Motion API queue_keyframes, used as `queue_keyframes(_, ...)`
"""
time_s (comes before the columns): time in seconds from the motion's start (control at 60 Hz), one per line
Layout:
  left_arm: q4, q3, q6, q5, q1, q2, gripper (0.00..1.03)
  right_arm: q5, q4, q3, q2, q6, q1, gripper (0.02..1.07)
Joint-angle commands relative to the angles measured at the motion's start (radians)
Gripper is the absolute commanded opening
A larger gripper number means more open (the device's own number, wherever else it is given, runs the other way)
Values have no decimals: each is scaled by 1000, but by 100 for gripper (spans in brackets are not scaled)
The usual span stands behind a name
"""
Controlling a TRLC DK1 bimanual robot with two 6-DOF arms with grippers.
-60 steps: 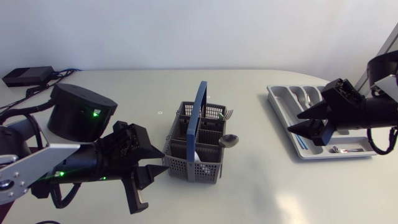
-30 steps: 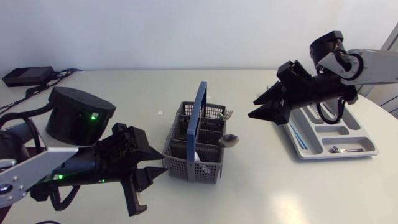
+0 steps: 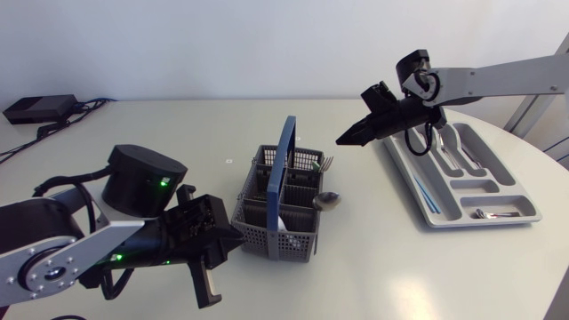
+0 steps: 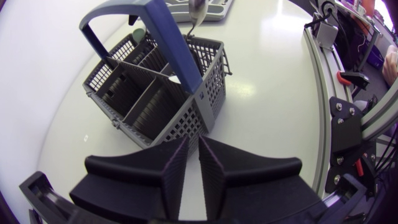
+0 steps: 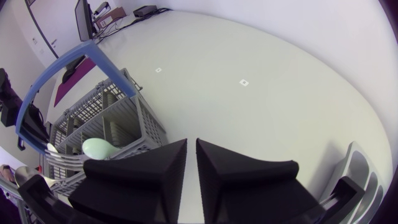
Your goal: Sort the cutlery from the basket into the organizer compartments.
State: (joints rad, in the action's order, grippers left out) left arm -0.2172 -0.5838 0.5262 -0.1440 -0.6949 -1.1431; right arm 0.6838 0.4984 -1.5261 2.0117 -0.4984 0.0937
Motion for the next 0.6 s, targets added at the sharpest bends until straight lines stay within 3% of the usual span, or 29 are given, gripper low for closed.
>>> queue_keyframes(0.0, 24, 21, 29, 6, 6, -46, 6, 3, 20, -54, 76, 61, 28, 7)
queue_keyframes(0.3, 137, 7, 24, 6, 12, -172, 3, 76, 120, -94, 147, 35, 95, 7)
queue_keyframes(0.583, 234, -22, 51, 3, 118, -253, 4, 132, 163, 99, -10, -52, 100, 7)
